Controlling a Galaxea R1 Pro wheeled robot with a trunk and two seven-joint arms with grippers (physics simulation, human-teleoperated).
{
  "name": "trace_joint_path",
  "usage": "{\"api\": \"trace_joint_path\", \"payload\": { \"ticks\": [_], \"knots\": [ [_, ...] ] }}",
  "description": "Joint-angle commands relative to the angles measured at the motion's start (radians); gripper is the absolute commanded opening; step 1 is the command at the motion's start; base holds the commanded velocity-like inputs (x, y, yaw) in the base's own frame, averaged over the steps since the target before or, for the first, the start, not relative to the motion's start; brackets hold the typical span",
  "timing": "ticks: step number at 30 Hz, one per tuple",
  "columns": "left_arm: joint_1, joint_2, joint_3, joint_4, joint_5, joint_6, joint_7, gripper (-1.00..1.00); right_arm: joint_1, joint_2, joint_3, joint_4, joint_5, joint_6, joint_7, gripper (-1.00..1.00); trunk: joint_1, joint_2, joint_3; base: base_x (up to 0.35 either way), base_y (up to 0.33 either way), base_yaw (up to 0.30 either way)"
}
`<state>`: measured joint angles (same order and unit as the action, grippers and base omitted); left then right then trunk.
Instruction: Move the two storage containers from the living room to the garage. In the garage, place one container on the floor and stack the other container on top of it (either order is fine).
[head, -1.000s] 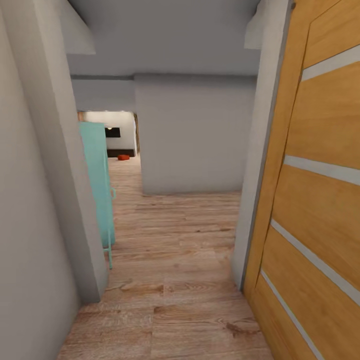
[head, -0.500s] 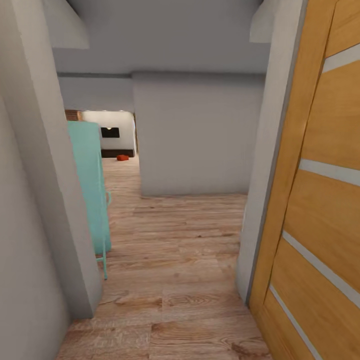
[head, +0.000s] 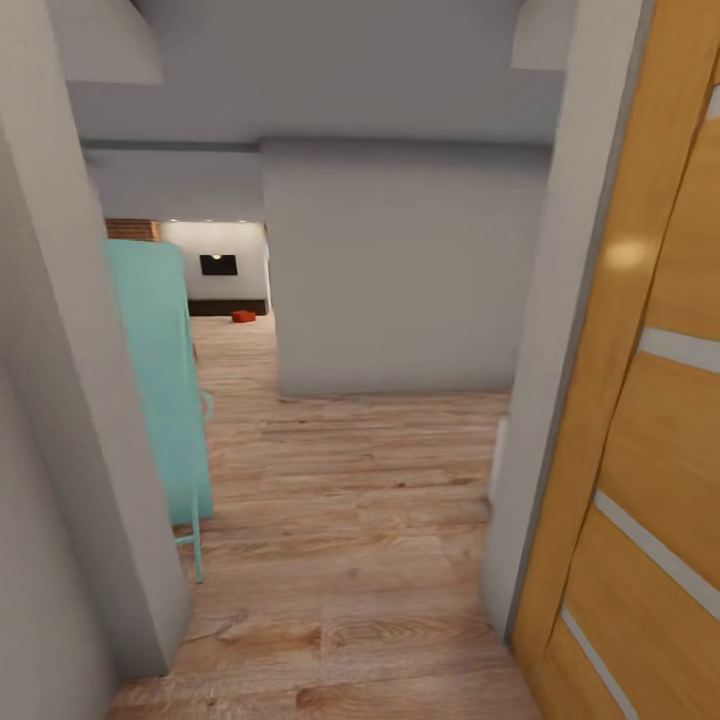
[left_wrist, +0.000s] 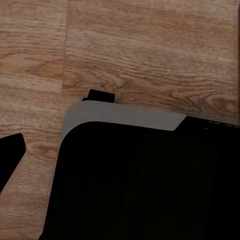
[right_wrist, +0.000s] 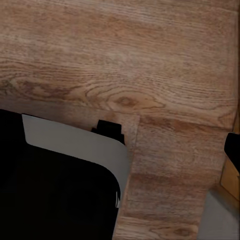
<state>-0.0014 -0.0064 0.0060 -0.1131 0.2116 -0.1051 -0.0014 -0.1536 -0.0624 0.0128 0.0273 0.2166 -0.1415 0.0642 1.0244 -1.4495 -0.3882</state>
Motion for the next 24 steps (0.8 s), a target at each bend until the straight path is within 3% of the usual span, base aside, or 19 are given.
{"api": "trace_joint_path", "payload": {
  "ticks": [1, 24],
  "knots": [
    [0.000, 0.000, 0.000, 0.000, 0.006, -0.002, 0.000, 1.00, -0.001, 0.000, 0.000, 0.003, 0.003, -0.006, 0.002, 1.00, 0.001, 0.000, -0.001, 0.323, 0.000, 0.000],
    [0.000, -0.001, 0.000, 0.000, 0.005, -0.002, 0.000, 1.00, -0.001, 0.000, 0.001, 0.003, 0.001, -0.006, 0.002, 1.00, 0.001, 0.000, -0.001, 0.323, 0.000, 0.000]
  ]
}}
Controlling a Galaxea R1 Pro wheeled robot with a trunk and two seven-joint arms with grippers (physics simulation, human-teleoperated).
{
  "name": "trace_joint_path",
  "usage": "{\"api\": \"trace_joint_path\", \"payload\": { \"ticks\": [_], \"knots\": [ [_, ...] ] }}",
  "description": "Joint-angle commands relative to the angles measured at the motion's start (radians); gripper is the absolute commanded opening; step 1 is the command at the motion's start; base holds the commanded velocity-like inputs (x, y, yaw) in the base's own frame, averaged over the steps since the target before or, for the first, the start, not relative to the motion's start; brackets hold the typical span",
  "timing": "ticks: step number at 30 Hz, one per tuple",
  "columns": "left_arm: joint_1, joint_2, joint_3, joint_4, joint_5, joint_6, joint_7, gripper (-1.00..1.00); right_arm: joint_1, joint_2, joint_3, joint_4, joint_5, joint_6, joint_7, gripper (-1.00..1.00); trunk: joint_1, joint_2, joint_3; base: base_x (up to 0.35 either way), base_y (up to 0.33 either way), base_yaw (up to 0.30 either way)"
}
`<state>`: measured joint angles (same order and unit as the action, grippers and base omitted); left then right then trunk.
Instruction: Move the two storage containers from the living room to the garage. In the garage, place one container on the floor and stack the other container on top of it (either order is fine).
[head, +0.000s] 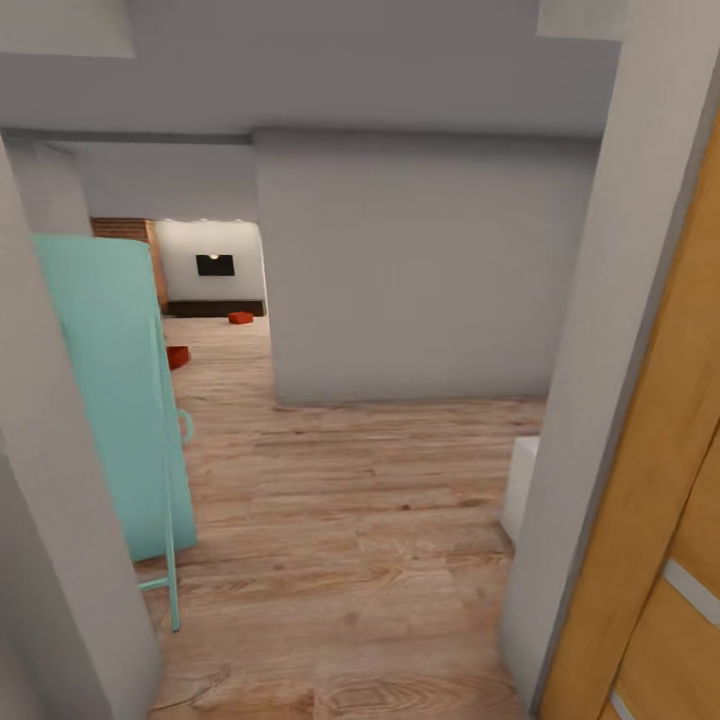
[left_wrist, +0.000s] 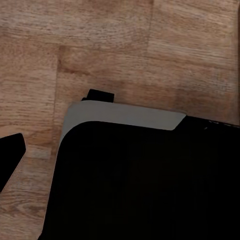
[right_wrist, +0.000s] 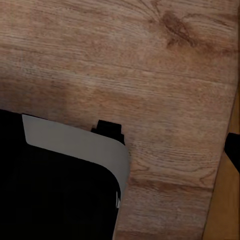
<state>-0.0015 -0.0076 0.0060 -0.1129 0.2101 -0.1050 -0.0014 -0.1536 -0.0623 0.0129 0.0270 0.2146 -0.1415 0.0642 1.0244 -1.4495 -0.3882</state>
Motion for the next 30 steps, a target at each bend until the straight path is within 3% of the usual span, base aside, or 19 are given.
{"api": "trace_joint_path", "payload": {
  "ticks": [1, 30],
  "knots": [
    [0.000, 0.000, 0.000, 0.000, 0.006, -0.002, 0.000, 1.00, -0.001, 0.000, 0.001, 0.003, 0.004, -0.006, 0.002, 1.00, 0.001, 0.000, -0.001, 0.323, 0.000, 0.000],
    [0.000, 0.003, 0.000, 0.000, 0.007, -0.002, 0.000, 1.00, -0.001, 0.000, 0.000, 0.003, 0.003, -0.006, 0.002, 1.00, 0.001, 0.000, -0.001, 0.323, 0.000, 0.000]
  ]
}}
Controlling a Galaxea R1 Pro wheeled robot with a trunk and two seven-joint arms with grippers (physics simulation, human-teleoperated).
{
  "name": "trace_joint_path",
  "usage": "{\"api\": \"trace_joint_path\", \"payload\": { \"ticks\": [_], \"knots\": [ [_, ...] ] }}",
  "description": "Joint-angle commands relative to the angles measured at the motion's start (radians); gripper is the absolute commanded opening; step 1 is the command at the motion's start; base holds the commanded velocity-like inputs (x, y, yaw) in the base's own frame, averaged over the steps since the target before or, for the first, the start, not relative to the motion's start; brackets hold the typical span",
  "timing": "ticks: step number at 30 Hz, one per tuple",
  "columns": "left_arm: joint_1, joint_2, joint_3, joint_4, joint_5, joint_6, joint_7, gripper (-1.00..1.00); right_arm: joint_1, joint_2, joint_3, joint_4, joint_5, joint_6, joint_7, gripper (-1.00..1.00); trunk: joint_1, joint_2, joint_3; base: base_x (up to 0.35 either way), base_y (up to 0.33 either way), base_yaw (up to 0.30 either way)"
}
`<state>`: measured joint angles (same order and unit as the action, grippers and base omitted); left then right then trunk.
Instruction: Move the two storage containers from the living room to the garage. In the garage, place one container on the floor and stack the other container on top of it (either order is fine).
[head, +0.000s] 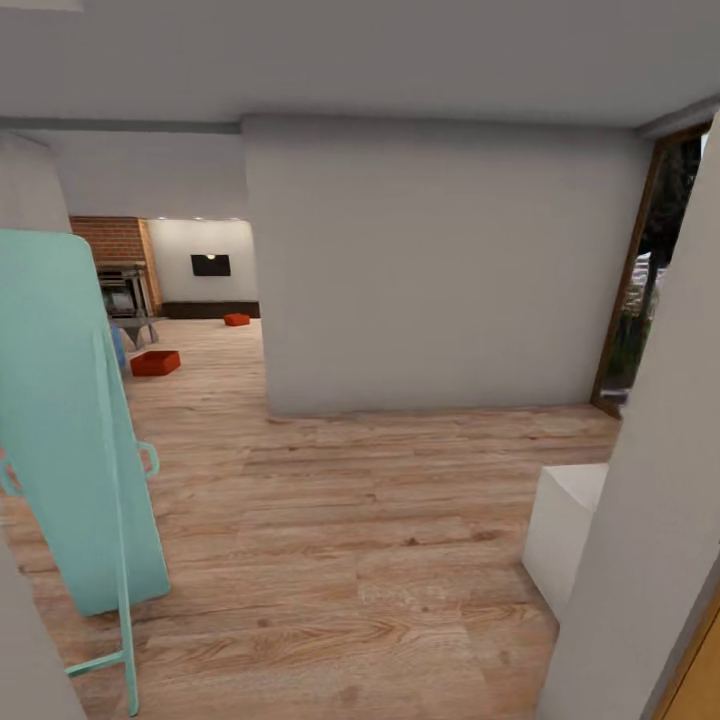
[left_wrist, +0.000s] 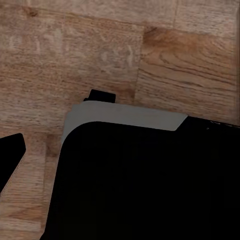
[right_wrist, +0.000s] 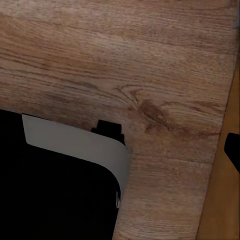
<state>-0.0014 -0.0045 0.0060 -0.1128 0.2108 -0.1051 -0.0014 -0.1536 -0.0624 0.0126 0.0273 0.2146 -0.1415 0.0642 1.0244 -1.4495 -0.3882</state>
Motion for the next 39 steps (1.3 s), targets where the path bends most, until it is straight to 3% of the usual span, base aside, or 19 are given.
{"api": "trace_joint_path", "payload": {
  "ticks": [1, 22, 39],
  "knots": [
    [0.000, 0.000, 0.000, 0.000, 0.006, -0.002, 0.000, 1.00, -0.001, 0.000, 0.001, 0.003, 0.003, -0.006, 0.002, 1.00, 0.001, 0.000, -0.001, 0.323, 0.000, 0.000],
    [0.000, -0.003, 0.000, 0.000, 0.005, -0.002, 0.000, 1.00, -0.001, 0.001, -0.001, 0.003, 0.000, -0.005, 0.007, 1.00, 0.001, 0.000, -0.001, 0.323, 0.000, 0.002],
    [0.000, -0.003, 0.000, 0.001, 0.006, -0.002, 0.000, 1.00, -0.001, 0.000, -0.002, 0.002, -0.003, -0.007, 0.009, 1.00, 0.001, 0.000, -0.001, 0.323, 0.000, 0.118]
  ]
}}
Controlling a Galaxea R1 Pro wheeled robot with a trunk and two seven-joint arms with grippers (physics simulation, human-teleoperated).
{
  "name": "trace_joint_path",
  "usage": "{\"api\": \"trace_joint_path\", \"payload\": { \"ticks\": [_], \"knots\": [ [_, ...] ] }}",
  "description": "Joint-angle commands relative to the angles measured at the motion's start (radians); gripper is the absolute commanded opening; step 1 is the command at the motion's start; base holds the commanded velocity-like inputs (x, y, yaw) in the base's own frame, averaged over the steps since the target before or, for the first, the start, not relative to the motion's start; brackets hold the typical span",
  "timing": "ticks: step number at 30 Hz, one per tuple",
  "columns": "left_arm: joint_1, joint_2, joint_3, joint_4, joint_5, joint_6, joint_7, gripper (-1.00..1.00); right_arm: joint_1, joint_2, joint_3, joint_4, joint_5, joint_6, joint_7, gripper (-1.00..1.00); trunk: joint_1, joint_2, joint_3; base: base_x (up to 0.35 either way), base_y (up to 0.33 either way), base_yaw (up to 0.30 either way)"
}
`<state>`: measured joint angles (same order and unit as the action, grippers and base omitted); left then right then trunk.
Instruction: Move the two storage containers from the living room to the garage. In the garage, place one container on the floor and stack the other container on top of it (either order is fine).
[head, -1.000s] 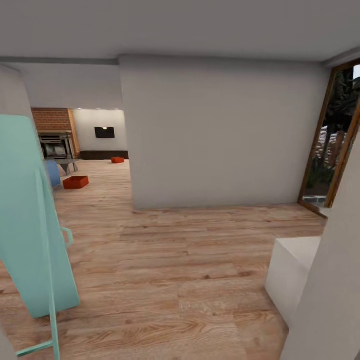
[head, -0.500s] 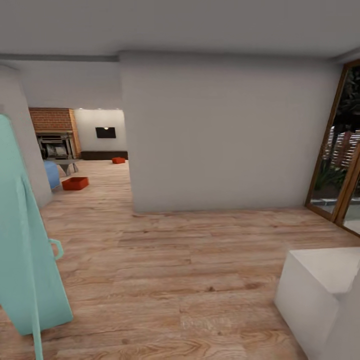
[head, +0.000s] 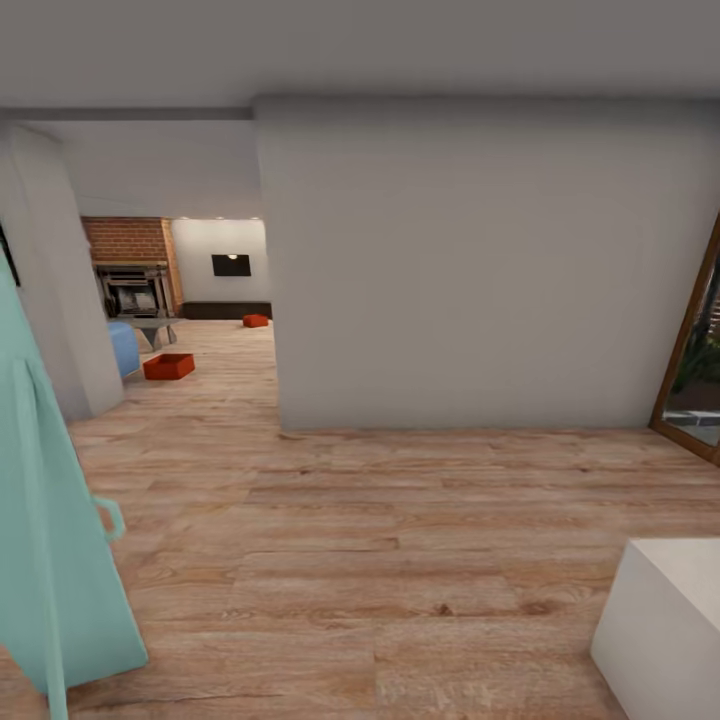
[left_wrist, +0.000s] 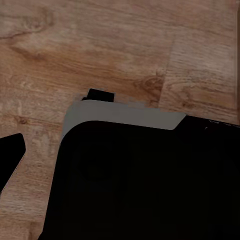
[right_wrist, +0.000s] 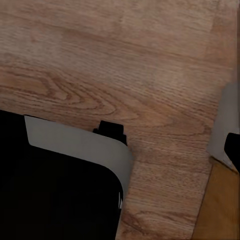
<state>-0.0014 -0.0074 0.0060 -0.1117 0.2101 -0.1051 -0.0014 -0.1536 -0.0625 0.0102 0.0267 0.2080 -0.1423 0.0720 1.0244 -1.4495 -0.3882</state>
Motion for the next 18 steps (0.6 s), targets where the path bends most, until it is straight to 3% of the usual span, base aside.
{"api": "trace_joint_path", "payload": {
  "ticks": [1, 18],
  "knots": [
    [0.000, 0.000, 0.000, 0.000, 0.006, -0.002, 0.000, 1.00, -0.001, 0.000, 0.001, 0.003, 0.004, -0.006, 0.001, 1.00, 0.001, 0.000, -0.001, 0.323, 0.000, 0.002],
    [0.000, 0.000, 0.000, 0.000, 0.006, -0.002, 0.000, 1.00, -0.001, 0.000, 0.009, 0.002, 0.020, -0.009, -0.006, 1.00, 0.001, 0.000, -0.001, 0.323, 0.000, 0.000]
  ]
}}
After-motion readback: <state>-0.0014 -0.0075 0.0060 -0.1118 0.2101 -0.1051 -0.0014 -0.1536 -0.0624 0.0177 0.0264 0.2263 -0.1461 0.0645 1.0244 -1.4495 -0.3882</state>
